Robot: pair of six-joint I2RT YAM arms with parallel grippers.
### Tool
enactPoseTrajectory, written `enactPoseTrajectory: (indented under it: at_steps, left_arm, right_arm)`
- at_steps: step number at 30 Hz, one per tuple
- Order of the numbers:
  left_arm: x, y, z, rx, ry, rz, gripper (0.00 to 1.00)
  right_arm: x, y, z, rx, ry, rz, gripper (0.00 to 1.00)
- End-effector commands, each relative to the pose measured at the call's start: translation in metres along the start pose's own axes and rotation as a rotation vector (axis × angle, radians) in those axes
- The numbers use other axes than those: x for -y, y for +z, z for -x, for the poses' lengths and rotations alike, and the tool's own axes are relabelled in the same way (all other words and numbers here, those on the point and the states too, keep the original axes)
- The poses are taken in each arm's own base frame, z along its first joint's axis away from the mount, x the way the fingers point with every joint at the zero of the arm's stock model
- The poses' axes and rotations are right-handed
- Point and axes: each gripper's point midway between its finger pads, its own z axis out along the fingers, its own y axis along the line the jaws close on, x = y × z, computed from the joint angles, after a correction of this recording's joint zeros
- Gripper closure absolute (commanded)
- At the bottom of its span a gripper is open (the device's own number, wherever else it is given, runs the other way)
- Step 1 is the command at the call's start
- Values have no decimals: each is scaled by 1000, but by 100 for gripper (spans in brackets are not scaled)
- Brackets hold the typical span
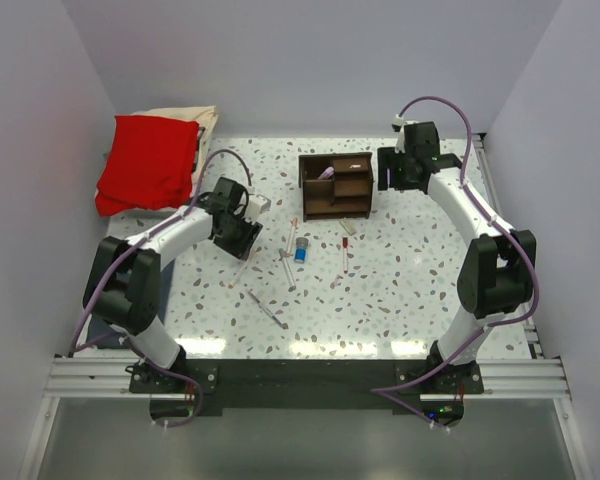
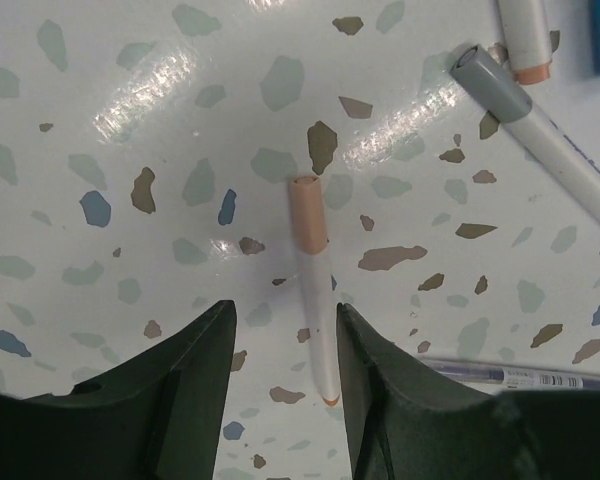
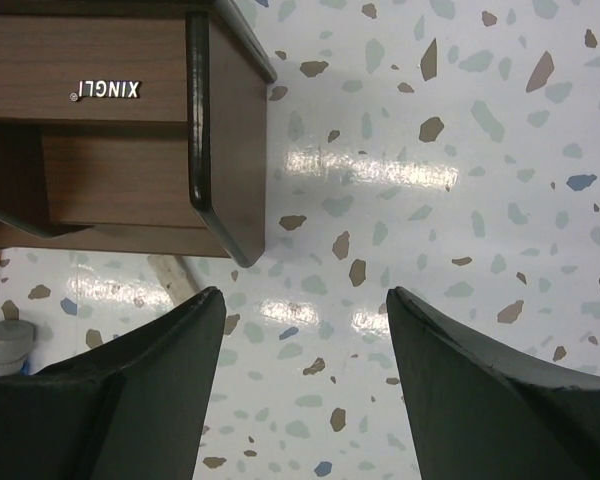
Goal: Sort the stationery into containers
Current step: Pick up the pen from the center of the board.
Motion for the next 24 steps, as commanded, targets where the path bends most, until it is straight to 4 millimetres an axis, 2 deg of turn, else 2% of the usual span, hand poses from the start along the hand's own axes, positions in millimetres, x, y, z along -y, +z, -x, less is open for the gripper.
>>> enactPoseTrajectory:
  at_steps: [1,11,15,21,24]
  left_arm:
    - [0,13,-7,-32,-3,5,51]
    - [2,36,-1,-61,-9,-12,52]
    - [3,47,-2,-92,-10,-4,57]
    - [11,61,-19,-171,27,-11,77]
    - [20,61,-25,-192,46,-55,100]
  right_arm:
    - [-4,-4,9,34,19,23,30]
    - [-2,-3,3,21,15,14,30]
    - [-1,-3,3,18,10,11,30]
    - [1,-2,-1,9,0,-3,30]
    - [4,-1,-3,7,-5,-10,30]
